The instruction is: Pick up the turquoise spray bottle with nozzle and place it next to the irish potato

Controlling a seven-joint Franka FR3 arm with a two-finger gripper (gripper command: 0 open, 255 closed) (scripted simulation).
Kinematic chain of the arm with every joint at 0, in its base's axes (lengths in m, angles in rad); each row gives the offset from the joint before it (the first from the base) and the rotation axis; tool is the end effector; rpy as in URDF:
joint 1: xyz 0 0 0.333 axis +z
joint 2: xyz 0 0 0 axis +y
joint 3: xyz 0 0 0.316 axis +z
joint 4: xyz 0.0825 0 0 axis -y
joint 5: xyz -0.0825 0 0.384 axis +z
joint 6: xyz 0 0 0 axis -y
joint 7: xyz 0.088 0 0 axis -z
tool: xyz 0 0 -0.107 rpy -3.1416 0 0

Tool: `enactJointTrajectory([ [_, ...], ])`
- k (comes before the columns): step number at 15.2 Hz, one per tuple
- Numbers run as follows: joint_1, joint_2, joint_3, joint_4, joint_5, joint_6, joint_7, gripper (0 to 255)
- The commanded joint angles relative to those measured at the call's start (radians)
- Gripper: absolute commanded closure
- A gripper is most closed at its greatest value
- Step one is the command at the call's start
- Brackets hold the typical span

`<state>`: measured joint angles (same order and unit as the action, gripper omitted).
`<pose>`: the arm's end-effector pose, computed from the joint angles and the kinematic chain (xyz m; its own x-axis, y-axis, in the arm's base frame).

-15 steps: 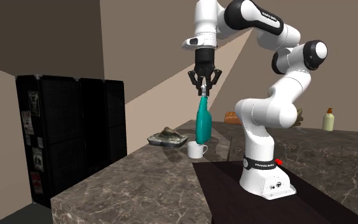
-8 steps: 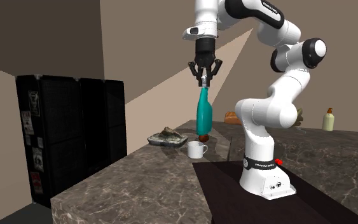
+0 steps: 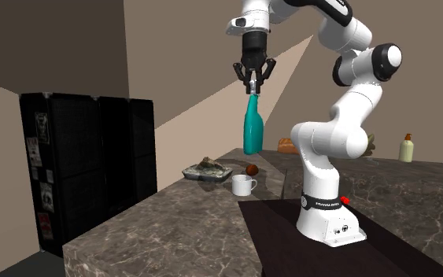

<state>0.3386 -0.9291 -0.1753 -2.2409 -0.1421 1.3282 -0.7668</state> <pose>0.2463 -0.0066 0.6546 0.5698 0.8218 0.0064 0.8218 -0.5698 0.0027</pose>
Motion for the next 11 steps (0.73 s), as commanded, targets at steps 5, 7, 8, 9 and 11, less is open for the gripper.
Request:
enactJointTrajectory([
  [5, 0.005, 0.046, 0.005, 0.112, 0.007, -0.065, -0.005, 255],
  [7, 0.001, 0.037, -0.013, 0.122, -0.009, -0.083, -0.027, 255],
  [8, -0.003, 0.023, -0.031, 0.120, -0.027, -0.093, -0.048, 255],
  [9, -0.007, 0.010, -0.050, 0.120, -0.045, -0.102, -0.069, 255],
  [11, -0.015, -0.014, -0.087, 0.122, -0.082, -0.121, -0.113, 255],
])
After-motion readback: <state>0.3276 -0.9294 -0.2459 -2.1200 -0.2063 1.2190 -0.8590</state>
